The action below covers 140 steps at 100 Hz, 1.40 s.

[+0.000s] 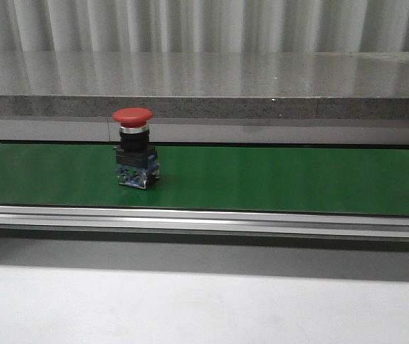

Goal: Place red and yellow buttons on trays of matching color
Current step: 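Close the right gripper on the yellow button and lift it, then carry the yellow button into the yellow tray and open the right gripper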

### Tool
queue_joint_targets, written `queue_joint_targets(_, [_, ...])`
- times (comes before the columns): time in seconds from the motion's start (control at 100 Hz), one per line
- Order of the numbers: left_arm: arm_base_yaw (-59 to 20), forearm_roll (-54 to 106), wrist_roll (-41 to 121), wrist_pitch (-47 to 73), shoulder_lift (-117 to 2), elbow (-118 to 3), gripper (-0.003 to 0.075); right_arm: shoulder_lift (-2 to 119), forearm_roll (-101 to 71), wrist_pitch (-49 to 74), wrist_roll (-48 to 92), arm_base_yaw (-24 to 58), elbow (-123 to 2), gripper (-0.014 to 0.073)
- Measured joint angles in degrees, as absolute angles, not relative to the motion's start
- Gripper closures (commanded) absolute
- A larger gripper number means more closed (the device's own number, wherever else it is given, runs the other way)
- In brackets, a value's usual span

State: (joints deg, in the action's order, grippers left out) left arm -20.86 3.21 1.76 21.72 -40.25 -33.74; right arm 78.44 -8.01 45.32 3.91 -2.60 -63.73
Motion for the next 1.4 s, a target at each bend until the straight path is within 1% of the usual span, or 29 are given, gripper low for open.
queue_joint_targets(0.21, [-20.9, 3.2, 1.8, 21.7, -40.3, -33.7, 0.0741, 73.1, -6.0, 45.7, 0.0, -16.2, -63.8, 0.0597])
queue_joint_targets(0.47, [-20.9, 3.2, 1.8, 21.7, -40.3, -33.7, 0.0741, 72.5, -5.5, 45.7, -6.2, -35.1, -63.4, 0.0597])
queue_joint_targets(0.63, [-20.9, 3.2, 1.8, 21.7, -40.3, -33.7, 0.0741, 72.7, -5.3, 42.4, -8.4, -43.0, -61.5, 0.0597])
queue_joint_targets(0.75, [-20.9, 3.2, 1.8, 21.6, -40.3, -33.7, 0.0741, 74.2, -5.3, 38.5, -8.5, -45.2, -59.5, 0.0597])
queue_joint_targets(1.0, [-20.9, 3.2, 1.8, 21.6, -40.3, -33.7, 0.0741, 83.0, -5.4, 32.2, -10.4, -45.6, -57.6, 0.0597])
queue_joint_targets(1.4, [-20.9, 3.2, 1.8, 21.6, -40.3, -33.7, 0.0741, 94.6, -7.4, 29.0, -11.2, -45.6, -57.6, 0.0594])
